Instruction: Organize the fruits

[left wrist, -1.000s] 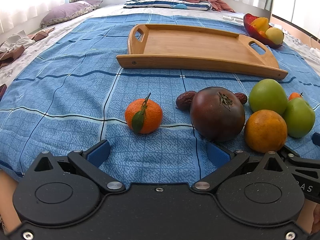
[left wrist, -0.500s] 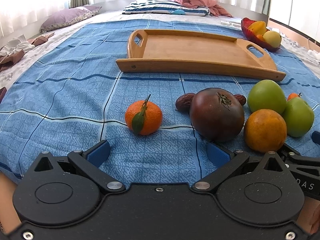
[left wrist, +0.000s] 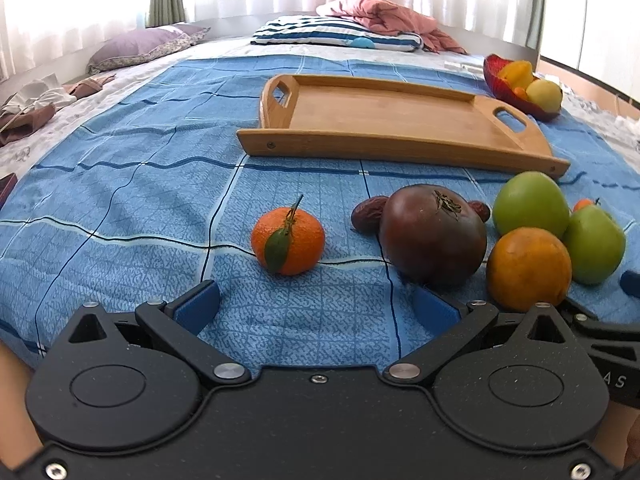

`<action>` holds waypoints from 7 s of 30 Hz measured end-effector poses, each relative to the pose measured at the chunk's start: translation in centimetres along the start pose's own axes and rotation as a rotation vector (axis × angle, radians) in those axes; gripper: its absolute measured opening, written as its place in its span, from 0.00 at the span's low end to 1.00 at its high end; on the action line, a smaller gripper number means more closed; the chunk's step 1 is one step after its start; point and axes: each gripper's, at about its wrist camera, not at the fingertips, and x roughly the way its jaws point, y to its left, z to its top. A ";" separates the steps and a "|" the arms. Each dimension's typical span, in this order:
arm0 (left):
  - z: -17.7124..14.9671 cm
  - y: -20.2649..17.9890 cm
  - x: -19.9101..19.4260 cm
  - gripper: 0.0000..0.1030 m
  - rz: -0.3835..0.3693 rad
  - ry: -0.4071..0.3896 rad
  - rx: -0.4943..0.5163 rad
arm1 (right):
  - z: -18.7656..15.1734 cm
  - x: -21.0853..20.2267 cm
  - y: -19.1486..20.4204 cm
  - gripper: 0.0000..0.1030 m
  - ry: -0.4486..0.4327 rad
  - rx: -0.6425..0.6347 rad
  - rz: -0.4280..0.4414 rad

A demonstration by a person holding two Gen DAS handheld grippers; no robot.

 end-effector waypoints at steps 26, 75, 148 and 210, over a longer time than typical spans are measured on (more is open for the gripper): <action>1.9 0.1 -1.8 0.98 -0.246 -0.130 -0.120 | -2.0 -4.1 0.5 0.71 -0.122 0.011 0.189; 3.9 0.7 1.4 0.58 -0.325 0.018 -0.097 | -2.4 -2.4 5.3 0.75 -0.186 -0.147 0.531; 19.9 2.9 6.2 0.57 -0.277 -0.064 -0.100 | 16.2 8.0 -5.7 0.55 -0.060 0.149 0.258; 17.6 1.1 14.4 0.89 -0.266 0.082 -0.093 | 15.6 15.9 -3.9 0.84 0.205 0.114 0.241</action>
